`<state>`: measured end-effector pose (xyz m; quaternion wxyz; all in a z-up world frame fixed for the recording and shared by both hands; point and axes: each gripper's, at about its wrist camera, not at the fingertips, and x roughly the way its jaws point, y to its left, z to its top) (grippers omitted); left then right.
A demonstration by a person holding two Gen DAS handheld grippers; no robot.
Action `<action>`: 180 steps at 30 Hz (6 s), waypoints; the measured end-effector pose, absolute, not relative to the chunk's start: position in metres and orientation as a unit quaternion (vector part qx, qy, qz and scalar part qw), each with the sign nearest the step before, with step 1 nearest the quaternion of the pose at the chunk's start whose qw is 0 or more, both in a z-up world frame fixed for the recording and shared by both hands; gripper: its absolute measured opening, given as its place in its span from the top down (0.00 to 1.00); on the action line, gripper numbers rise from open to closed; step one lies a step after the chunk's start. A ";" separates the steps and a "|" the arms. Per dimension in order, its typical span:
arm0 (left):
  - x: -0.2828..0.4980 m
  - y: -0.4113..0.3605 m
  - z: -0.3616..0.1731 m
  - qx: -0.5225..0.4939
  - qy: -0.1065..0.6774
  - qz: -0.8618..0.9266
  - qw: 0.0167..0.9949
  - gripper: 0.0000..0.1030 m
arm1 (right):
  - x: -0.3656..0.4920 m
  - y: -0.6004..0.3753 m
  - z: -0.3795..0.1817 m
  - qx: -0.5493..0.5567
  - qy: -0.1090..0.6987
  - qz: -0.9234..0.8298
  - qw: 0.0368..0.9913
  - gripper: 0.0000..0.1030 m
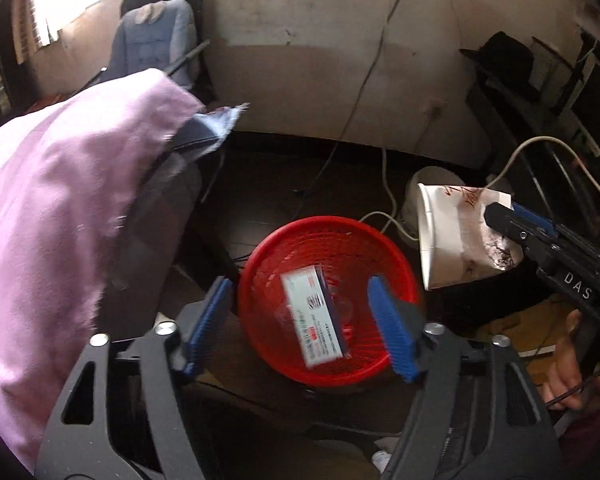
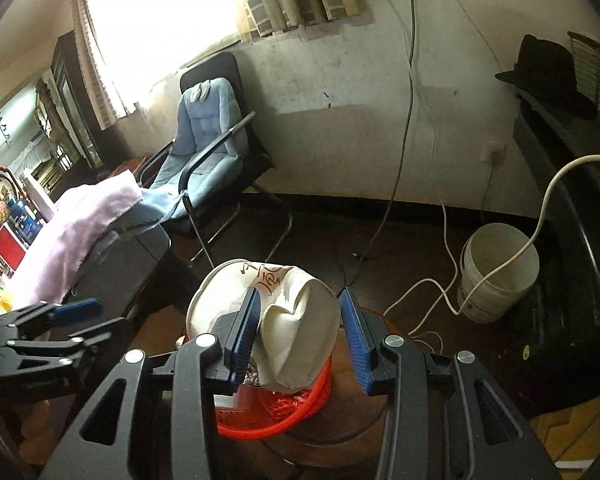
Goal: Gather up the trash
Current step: 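Carry the paper cup and medicine box to the red wastebasket and open both tools, then move both tools back over the table toward the Budweiser carton, then grasp the red-and-white Budweiser carton with the right tool and lift it, then grasp the white floral tissue with the left tool while the right tool holds the carton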
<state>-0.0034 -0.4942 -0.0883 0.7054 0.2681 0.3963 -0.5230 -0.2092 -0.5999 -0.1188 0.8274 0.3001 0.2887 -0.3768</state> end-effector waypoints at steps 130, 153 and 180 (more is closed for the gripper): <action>0.205 0.042 -0.036 -0.160 0.469 -0.084 0.865 0.07 | 0.125 -0.163 -0.037 -0.047 0.450 0.231 0.862 0.18; 0.204 0.038 -0.034 -0.150 0.468 -0.090 0.866 0.07 | 0.121 -0.185 -0.015 -0.037 0.387 0.134 0.912 0.59; 0.278 -0.021 0.007 -0.052 0.483 -0.151 0.861 0.08 | 0.107 -0.269 -0.024 0.064 0.388 0.088 0.915 0.58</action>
